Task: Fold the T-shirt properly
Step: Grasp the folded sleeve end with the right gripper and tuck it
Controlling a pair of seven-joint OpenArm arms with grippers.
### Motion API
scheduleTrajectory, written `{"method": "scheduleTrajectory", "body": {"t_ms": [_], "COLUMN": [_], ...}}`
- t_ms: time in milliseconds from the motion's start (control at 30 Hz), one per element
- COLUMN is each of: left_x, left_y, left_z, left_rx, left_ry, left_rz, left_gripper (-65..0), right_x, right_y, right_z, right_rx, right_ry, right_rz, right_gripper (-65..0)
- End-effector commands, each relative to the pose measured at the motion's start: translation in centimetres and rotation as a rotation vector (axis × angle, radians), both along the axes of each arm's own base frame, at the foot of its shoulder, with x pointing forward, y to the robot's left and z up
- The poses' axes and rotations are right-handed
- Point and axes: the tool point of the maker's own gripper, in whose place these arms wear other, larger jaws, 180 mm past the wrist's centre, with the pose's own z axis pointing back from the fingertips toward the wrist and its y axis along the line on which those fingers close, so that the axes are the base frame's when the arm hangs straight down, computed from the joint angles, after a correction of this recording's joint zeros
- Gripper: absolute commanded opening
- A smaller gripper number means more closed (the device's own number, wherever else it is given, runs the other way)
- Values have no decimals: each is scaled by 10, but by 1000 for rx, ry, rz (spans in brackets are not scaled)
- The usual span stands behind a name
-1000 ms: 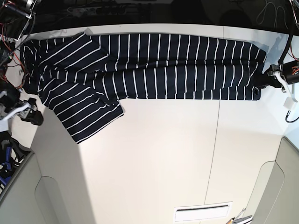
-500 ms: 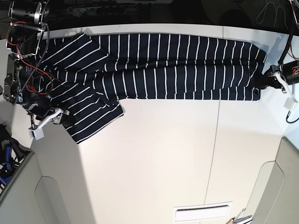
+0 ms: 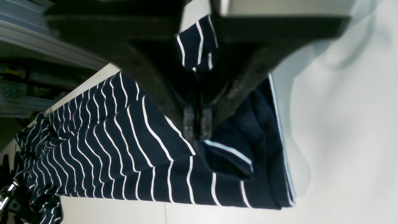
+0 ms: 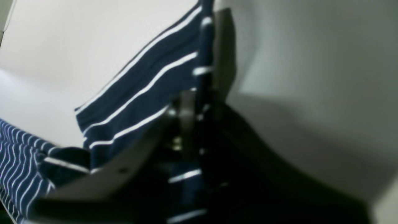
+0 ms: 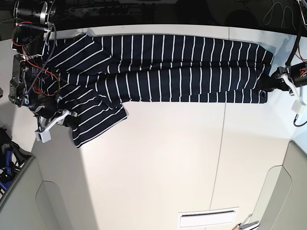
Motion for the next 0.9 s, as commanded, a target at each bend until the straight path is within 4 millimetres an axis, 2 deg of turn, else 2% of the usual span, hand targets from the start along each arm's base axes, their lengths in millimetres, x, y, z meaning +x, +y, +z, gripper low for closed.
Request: {"method": "scheduleTrajectory", "body": {"t_ms": [0,167,400,533,867], "left_x": [12,12,10,9,9], "left_y": [7,7,9,10,11], "left_z": [17,17,14,12,12], "left_rx": [10,10,29,41,43], "left_ry": [-58,-58,-47,-40,-39], "left_rz": [2,2,-1,-3,-4], "left_gripper": [-650,-650,-650,-650,-650], "right_x": [14,15,10,-13,-96], "right_y": [-5,-2,7,-1,-36], "right_z": [19,33,87,112,125], "right_rx": [-3,-31,-34,-67,-134], "right_ry": [-62,-76,-148,-213,-235], "right_rz": [-6,33,114,110,21], "right_gripper": [-650,-650,-650,-650,-650]}}
